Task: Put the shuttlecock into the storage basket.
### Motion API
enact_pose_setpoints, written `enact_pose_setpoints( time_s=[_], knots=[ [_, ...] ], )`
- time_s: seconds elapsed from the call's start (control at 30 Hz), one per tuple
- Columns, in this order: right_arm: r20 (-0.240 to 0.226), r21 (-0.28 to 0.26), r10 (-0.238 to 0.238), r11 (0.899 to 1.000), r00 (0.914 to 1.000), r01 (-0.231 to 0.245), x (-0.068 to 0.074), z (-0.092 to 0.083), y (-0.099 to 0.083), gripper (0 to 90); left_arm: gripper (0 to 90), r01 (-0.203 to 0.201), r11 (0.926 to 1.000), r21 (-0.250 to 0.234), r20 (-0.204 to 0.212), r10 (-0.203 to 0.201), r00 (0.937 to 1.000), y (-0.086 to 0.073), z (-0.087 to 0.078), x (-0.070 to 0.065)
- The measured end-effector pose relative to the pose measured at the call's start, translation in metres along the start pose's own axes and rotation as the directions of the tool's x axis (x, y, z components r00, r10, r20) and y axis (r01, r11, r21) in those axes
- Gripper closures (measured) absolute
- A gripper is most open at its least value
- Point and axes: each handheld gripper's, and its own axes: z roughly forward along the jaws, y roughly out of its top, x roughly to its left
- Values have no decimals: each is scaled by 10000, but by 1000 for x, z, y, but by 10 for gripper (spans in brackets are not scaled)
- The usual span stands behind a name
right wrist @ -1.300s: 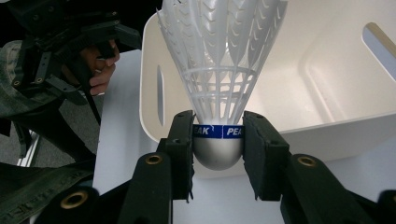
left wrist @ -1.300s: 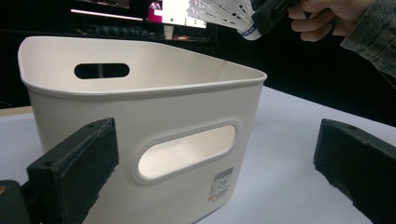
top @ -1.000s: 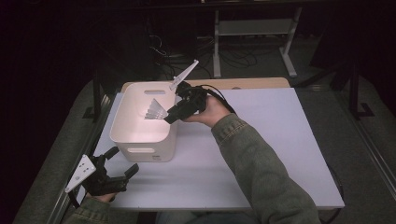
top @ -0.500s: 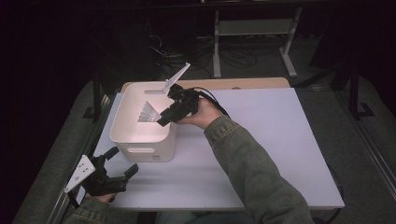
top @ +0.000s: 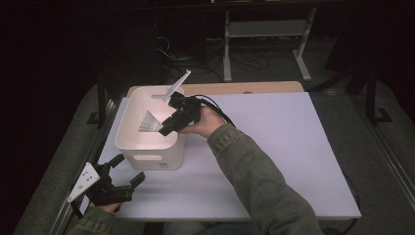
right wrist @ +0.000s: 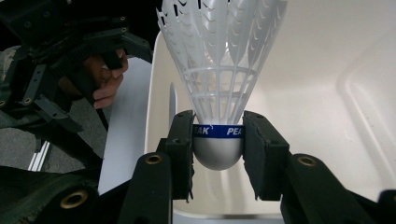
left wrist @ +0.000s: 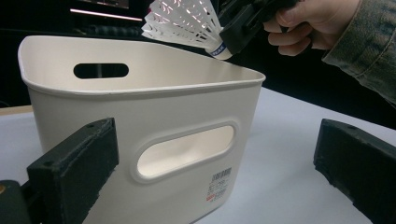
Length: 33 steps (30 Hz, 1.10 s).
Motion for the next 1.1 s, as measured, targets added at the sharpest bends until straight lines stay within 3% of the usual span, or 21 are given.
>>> enact_pose_setpoints(
  time_s=[0.7,0.83,0.93,1.1],
  knots=[
    [-242,494,128,9987,9996,-116,-3,17,-5,628,0,18,10000,-53,8,-18,10000,0,-1,0],
    [-168,531,167,9985,9997,-157,-3,20,-5,496,0,-4,10000,-31,9,4,10000,0,-1,0],
    [146,536,105,9985,9998,-113,-3,19,-5,408,0,7,10000,-15,12,-7,10000,0,0,0],
    [327,289,211,9993,9992,-220,-6,13,-6,182,0,21,10000,22,11,-21,10000,0,0,0]
  ],
)
